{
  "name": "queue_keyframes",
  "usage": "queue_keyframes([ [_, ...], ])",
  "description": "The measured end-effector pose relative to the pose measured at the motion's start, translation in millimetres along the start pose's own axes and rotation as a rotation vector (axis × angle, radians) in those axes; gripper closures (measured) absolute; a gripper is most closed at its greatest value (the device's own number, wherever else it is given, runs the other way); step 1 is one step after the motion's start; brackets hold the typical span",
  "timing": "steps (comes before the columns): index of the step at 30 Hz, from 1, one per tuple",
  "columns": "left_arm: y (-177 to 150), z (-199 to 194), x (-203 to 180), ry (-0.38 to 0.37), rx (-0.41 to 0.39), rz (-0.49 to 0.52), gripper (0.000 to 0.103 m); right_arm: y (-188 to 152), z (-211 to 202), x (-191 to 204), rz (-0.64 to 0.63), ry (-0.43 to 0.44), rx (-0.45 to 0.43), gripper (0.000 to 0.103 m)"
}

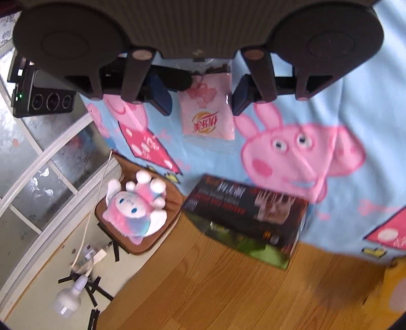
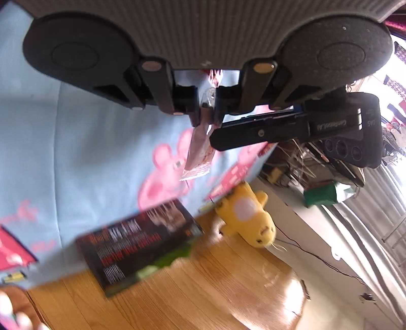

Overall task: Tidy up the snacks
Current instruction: 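Grasp the pink candy bag with left tool and drop it into the tin box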

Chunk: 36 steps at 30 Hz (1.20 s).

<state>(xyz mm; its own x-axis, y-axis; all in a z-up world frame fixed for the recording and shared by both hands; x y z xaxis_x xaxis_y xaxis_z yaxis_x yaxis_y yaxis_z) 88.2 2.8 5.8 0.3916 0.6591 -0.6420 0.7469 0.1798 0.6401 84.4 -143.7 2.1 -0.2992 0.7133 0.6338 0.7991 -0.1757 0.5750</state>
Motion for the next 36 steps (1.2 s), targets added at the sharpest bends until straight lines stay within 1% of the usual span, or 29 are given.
queue_keyframes([
  [3, 14, 6, 0, 0.016, -0.001, 0.023, 0.052, 14, 7, -4, 0.004, -0.013, -0.011, 0.089],
  [6, 38, 14, 1, 0.033, -0.018, 0.047, 0.053, 34, 12, -5, -0.002, -0.021, -0.045, 0.089],
  [12, 102, 35, 1, 0.08, -0.074, 0.128, 0.053, 92, 30, -2, -0.051, -0.055, -0.148, 0.089],
  [16, 145, 51, 10, 0.128, -0.128, 0.159, 0.052, 134, 51, -2, -0.077, -0.076, -0.202, 0.089],
  [18, 163, 60, 21, 0.157, -0.149, 0.143, 0.052, 152, 68, -1, -0.101, -0.09, -0.214, 0.089],
  [20, 175, 71, 36, 0.195, -0.156, 0.112, 0.052, 165, 86, -3, -0.104, -0.11, -0.202, 0.089],
  [22, 179, 79, 55, 0.23, -0.151, 0.075, 0.048, 170, 103, -8, -0.109, -0.121, -0.176, 0.089],
  [23, 180, 83, 63, 0.25, -0.143, 0.055, 0.048, 171, 111, -10, -0.123, -0.147, -0.167, 0.085],
  [24, 180, 86, 71, 0.268, -0.142, 0.038, 0.043, 170, 117, -11, -0.144, -0.172, -0.171, 0.078],
  [25, 180, 88, 78, 0.293, -0.139, 0.022, 0.043, 168, 122, -11, -0.159, -0.181, -0.171, 0.075],
  [26, 180, 90, 80, 0.308, -0.139, 0.033, 0.044, 167, 127, -11, -0.177, -0.208, -0.163, 0.074],
  [27, 179, 90, 79, 0.324, -0.141, 0.046, 0.041, 167, 127, -10, -0.185, -0.219, -0.175, 0.072],
  [28, 178, 90, 77, 0.327, -0.142, 0.037, 0.038, 168, 125, -9, -0.19, -0.226, -0.173, 0.072],
  [30, 175, 87, 74, 0.3, -0.138, 0.023, 0.035, 166, 118, -9, -0.19, -0.249, -0.18, 0.07],
  [31, 173, 83, 72, 0.296, -0.139, 0.025, 0.032, 165, 114, -7, -0.194, -0.264, -0.186, 0.067],
  [32, 172, 78, 69, 0.294, -0.147, 0.03, 0.031, 163, 108, -7, -0.192, -0.274, -0.195, 0.061],
  [36, 166, 52, 56, 0.279, -0.201, 0.041, 0.03, 154, 70, -14, -0.144, -0.284, -0.272, 0.061],
])
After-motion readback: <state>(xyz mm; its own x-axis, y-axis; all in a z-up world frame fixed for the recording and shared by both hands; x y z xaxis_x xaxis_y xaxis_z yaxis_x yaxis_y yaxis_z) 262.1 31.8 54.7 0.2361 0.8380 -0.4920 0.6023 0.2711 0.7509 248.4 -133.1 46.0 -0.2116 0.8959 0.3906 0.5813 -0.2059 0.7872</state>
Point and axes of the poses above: each gripper's, at about its wrist camera, not at the fingertips, and z roughly the way its jaws point, x to its left, y to its top, the point moved 7 cm from there along z, roughly the way its jaws point, and after that the axes turned 9 degrees about -y, right-handed, at the moved point
